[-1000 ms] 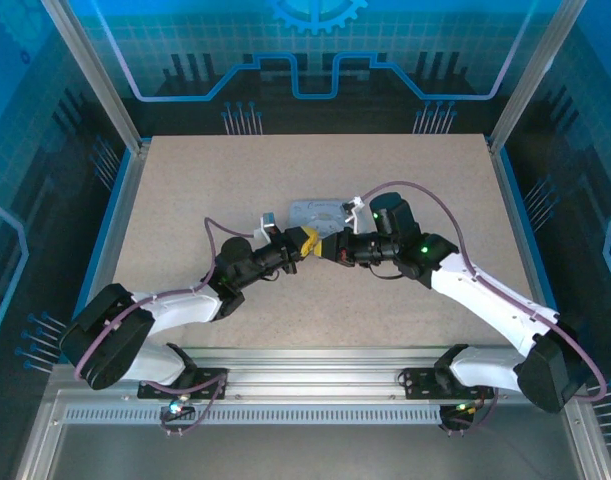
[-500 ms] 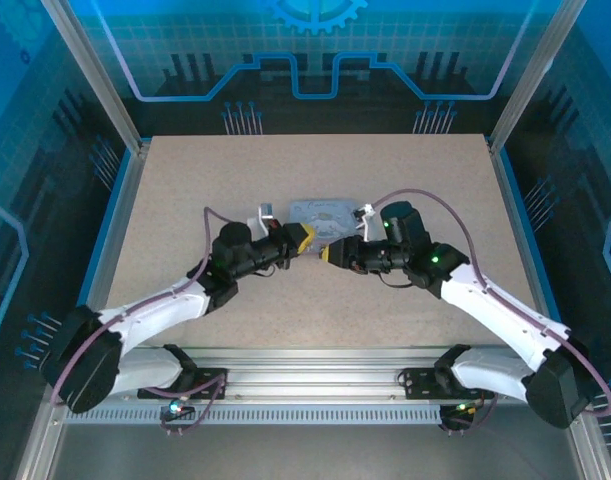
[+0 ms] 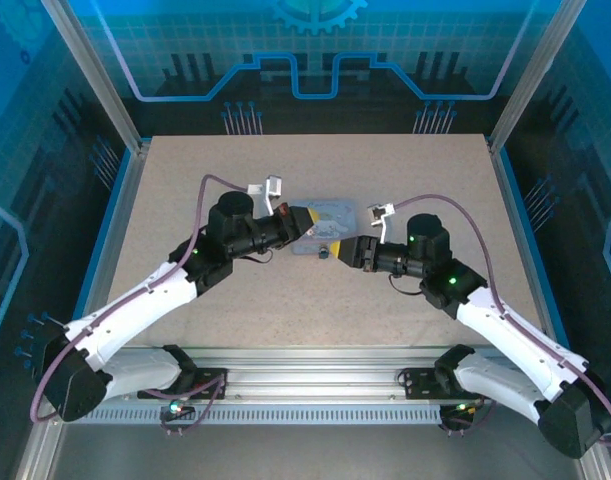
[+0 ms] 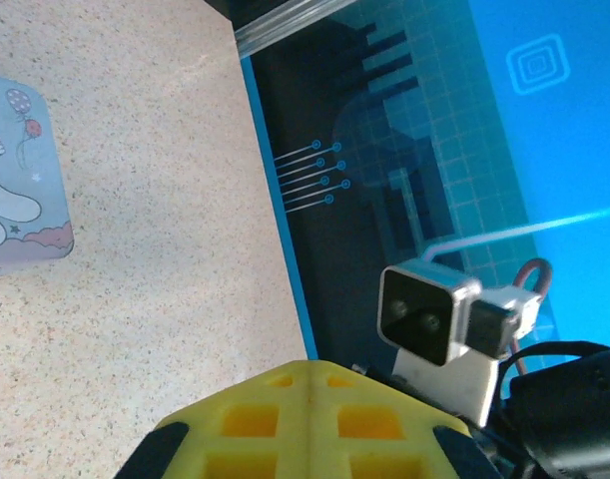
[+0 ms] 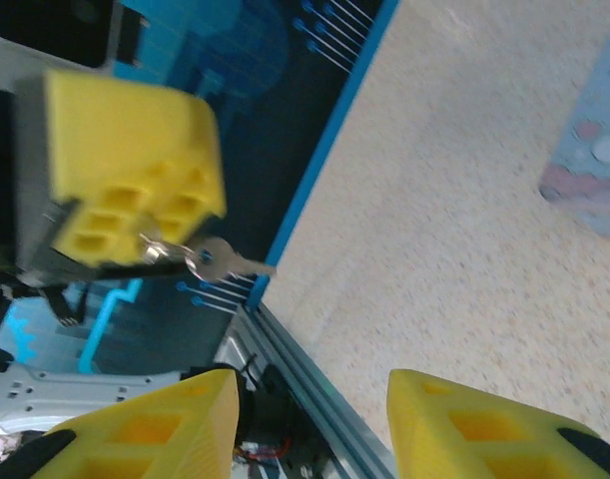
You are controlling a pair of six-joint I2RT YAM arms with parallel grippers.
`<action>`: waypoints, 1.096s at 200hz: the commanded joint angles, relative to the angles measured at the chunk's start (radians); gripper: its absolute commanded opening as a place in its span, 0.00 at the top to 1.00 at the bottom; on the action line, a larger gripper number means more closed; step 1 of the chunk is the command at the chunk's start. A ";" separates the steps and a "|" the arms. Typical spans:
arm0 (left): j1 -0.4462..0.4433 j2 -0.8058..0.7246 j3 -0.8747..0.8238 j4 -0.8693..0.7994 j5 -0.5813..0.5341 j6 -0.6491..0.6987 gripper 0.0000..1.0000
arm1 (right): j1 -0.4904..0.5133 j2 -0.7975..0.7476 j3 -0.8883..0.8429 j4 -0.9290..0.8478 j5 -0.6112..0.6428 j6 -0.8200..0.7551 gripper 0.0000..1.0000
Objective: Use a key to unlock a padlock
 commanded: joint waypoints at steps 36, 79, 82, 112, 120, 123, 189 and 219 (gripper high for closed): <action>-0.029 0.035 -0.010 0.106 0.012 -0.008 1.00 | -0.004 0.034 -0.018 0.320 -0.051 0.083 0.56; -0.041 0.037 -0.032 0.165 0.010 -0.037 1.00 | 0.028 0.052 -0.006 0.341 -0.050 0.089 0.58; -0.041 0.038 -0.031 0.165 0.011 -0.038 1.00 | 0.028 0.052 -0.004 0.339 -0.047 0.089 0.58; -0.047 0.040 -0.034 0.188 0.010 -0.053 1.00 | 0.034 0.062 0.006 0.323 -0.045 0.086 0.59; -0.048 0.042 -0.035 0.192 0.011 -0.057 1.00 | 0.038 0.066 0.006 0.327 -0.047 0.088 0.61; -0.050 0.042 -0.036 0.194 0.011 -0.059 1.00 | 0.039 0.068 0.008 0.328 -0.047 0.088 0.62; -0.071 0.057 -0.049 0.238 0.009 -0.078 1.00 | 0.052 0.070 0.012 0.341 -0.030 0.088 0.76; -0.073 0.051 -0.062 0.243 0.006 -0.082 1.00 | 0.046 0.052 0.014 0.309 -0.012 0.070 0.90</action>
